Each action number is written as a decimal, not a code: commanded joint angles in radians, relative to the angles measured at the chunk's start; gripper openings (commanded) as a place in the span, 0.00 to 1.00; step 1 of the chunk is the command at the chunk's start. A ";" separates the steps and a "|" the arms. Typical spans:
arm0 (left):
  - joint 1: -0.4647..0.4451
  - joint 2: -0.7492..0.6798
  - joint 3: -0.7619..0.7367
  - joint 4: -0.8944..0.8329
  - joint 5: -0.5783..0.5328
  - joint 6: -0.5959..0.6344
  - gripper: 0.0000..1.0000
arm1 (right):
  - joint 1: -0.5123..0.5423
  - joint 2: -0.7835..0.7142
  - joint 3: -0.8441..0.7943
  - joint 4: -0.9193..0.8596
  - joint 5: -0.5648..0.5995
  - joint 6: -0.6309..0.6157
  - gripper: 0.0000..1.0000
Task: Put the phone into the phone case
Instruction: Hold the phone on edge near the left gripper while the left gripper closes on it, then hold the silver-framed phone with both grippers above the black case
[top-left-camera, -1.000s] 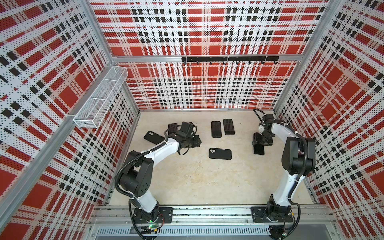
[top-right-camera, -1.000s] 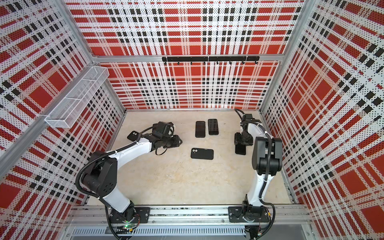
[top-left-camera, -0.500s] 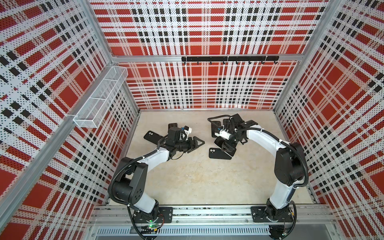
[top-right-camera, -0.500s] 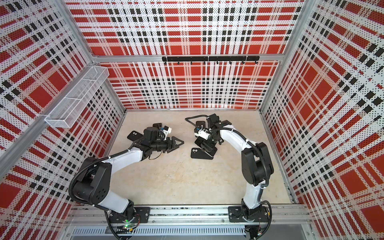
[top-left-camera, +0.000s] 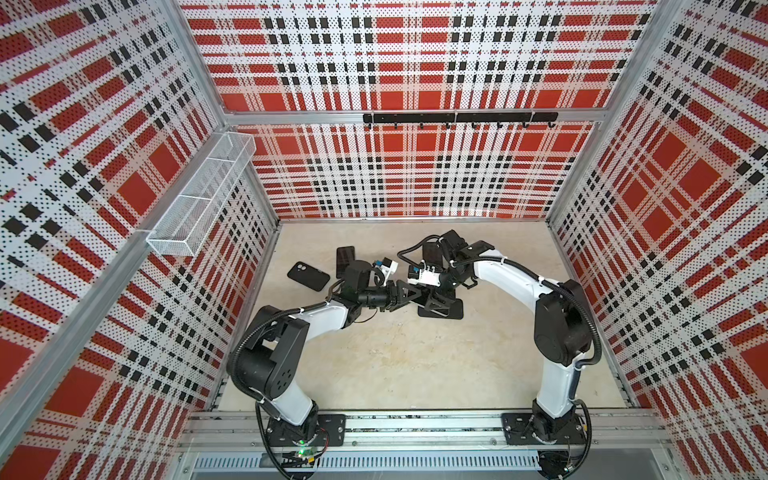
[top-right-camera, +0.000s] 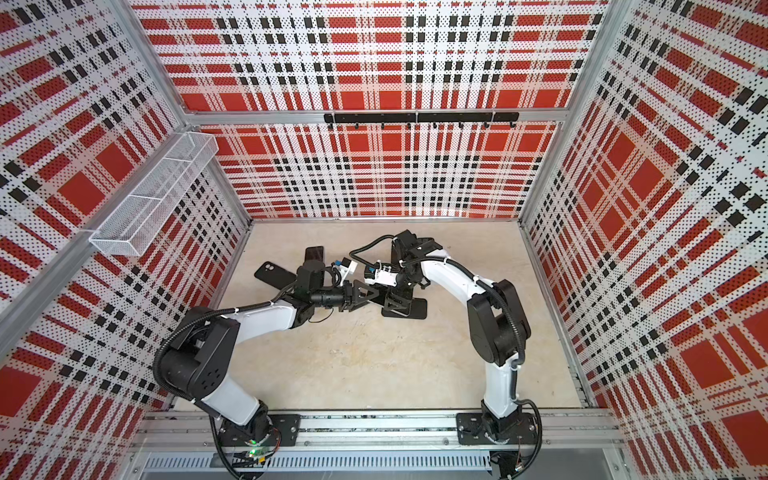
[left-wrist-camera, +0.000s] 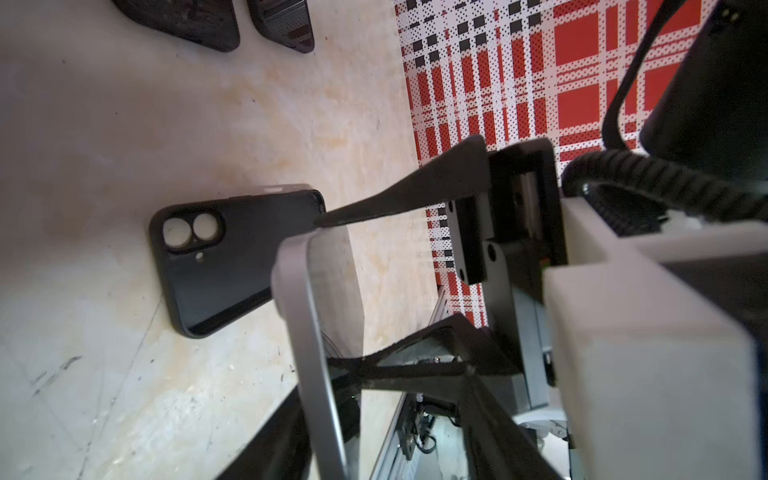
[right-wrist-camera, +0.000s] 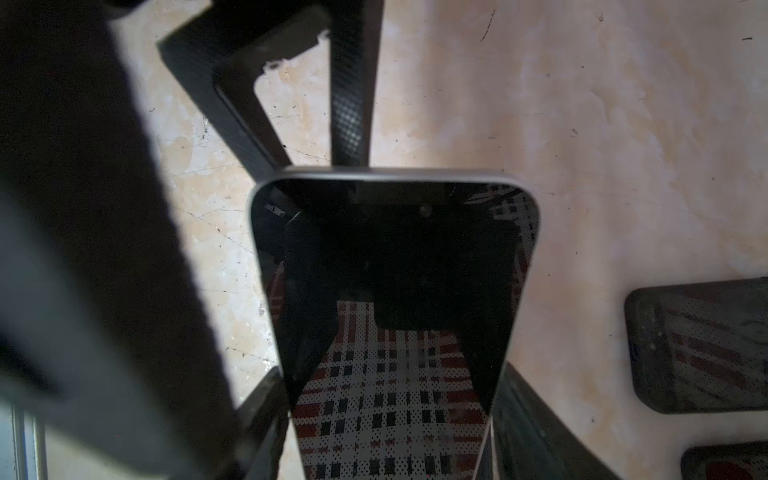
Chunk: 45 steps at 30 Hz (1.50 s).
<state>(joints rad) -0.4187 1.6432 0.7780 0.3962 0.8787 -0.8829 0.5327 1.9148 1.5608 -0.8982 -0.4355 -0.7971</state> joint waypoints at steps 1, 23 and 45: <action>0.000 0.018 -0.006 0.050 0.008 -0.007 0.36 | 0.002 -0.001 0.024 -0.019 -0.048 -0.058 0.46; -0.034 0.044 -0.103 0.502 -0.134 -0.151 0.00 | -0.279 -0.427 -0.370 0.430 -0.142 0.799 1.00; -0.103 0.147 -0.125 0.797 -0.157 -0.340 0.00 | -0.474 -0.307 -0.705 0.978 -0.836 1.395 0.55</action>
<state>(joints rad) -0.5140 1.7756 0.6395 1.0904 0.7242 -1.1999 0.0509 1.5936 0.8520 -0.0044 -1.1912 0.5495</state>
